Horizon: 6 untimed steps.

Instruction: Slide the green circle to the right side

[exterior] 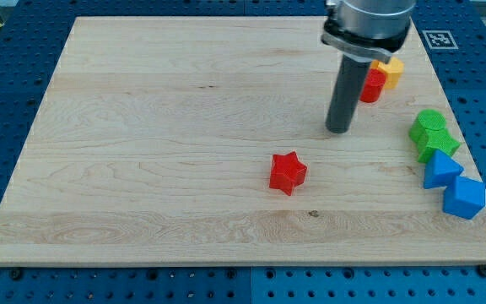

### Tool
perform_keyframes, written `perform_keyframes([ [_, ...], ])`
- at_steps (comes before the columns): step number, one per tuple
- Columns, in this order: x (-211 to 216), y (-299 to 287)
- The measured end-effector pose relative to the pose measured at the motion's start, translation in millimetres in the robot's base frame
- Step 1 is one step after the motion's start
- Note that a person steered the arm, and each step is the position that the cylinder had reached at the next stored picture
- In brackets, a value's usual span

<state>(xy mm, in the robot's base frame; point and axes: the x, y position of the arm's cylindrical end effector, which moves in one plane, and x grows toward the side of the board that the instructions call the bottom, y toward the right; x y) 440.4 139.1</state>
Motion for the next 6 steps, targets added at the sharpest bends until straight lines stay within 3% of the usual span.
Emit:
perform_keyframes([
  [1, 0, 44],
  [6, -16, 105],
])
